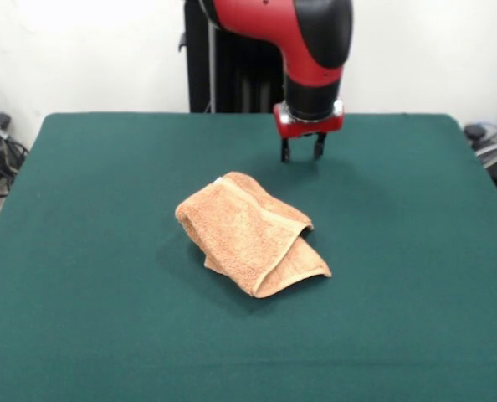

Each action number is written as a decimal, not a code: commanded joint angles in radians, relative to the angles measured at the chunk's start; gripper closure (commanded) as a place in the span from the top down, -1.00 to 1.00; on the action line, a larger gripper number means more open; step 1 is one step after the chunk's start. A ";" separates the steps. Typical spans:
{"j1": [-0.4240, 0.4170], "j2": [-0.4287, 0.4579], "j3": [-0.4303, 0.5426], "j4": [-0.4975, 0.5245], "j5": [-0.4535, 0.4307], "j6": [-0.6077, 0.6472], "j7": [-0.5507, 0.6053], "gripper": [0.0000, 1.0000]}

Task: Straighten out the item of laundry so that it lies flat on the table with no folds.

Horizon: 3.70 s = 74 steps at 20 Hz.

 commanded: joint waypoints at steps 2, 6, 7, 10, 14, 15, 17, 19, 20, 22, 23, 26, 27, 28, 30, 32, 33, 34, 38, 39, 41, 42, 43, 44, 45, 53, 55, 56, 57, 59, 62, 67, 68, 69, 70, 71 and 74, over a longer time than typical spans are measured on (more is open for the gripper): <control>0.031 0.068 0.023 -0.228 0.083 0.017 0.240 1.00; 0.033 0.040 0.015 -0.232 0.083 0.077 0.249 1.00; 0.032 0.031 0.015 -0.231 0.082 0.095 0.249 1.00; 0.031 0.019 0.020 -0.243 0.084 0.136 0.251 1.00; 0.051 -0.010 0.032 -0.215 0.107 0.143 0.294 1.00; 0.063 -0.018 0.030 -0.199 0.113 0.126 0.308 1.00; 0.070 -0.031 0.039 -0.163 0.129 0.094 0.329 1.00; 0.101 -0.038 0.002 -0.184 0.138 0.135 0.327 1.00; 0.114 -0.041 -0.016 -0.194 0.139 0.155 0.325 1.00; 0.126 -0.050 -0.034 -0.192 0.145 0.171 0.323 1.00; 0.123 -0.050 -0.032 -0.186 0.151 0.167 0.323 1.00; 0.130 -0.043 -0.035 -0.189 0.165 0.165 0.322 1.00; 0.131 -0.040 -0.033 -0.184 0.171 0.155 0.323 1.00; 0.122 -0.035 -0.025 -0.177 0.173 0.137 0.320 1.00; 0.106 -0.026 -0.010 -0.161 0.177 0.102 0.314 1.00; 0.095 -0.026 -0.004 -0.148 0.181 0.088 0.309 1.00; 0.095 -0.032 -0.007 -0.145 0.182 0.093 0.305 1.00; 0.097 -0.044 -0.013 -0.143 0.183 0.115 0.302 1.00; 0.092 -0.094 -0.027 -0.145 0.173 0.197 0.277 1.00; 0.086 -0.105 -0.026 -0.137 0.168 0.201 0.271 1.00; 0.068 -0.110 -0.017 -0.112 0.161 0.174 0.262 1.00; 0.057 -0.107 -0.010 -0.106 0.158 0.162 0.256 1.00; 0.049 -0.105 -0.010 -0.108 0.153 0.159 0.249 1.00; 0.045 -0.106 -0.011 -0.107 0.150 0.159 0.245 1.00; 0.044 -0.114 -0.015 -0.100 0.146 0.163 0.244 1.00; -0.065 -0.093 0.010 -0.079 0.070 0.113 0.151 1.00; -0.073 -0.112 -0.003 -0.089 0.055 0.158 0.140 1.00; -0.074 -0.127 -0.010 -0.088 0.047 0.174 0.139 1.00; -0.075 -0.138 -0.014 -0.086 0.045 0.188 0.139 1.00; -0.079 -0.154 -0.013 -0.076 0.036 0.190 0.146 1.00; -0.078 -0.157 -0.020 -0.095 0.028 0.209 0.152 1.00; -0.101 -0.121 0.043 -0.078 0.035 0.114 0.180 1.00; -0.086 -0.117 0.038 -0.083 0.042 0.112 0.192 1.00; -0.072 -0.111 0.035 -0.096 0.050 0.117 0.202 1.00; -0.063 -0.107 0.040 -0.100 0.057 0.116 0.210 1.00; -0.055 -0.104 0.045 -0.103 0.065 0.115 0.219 1.00; 0.007 -0.124 0.030 -0.084 0.099 0.103 0.284 1.00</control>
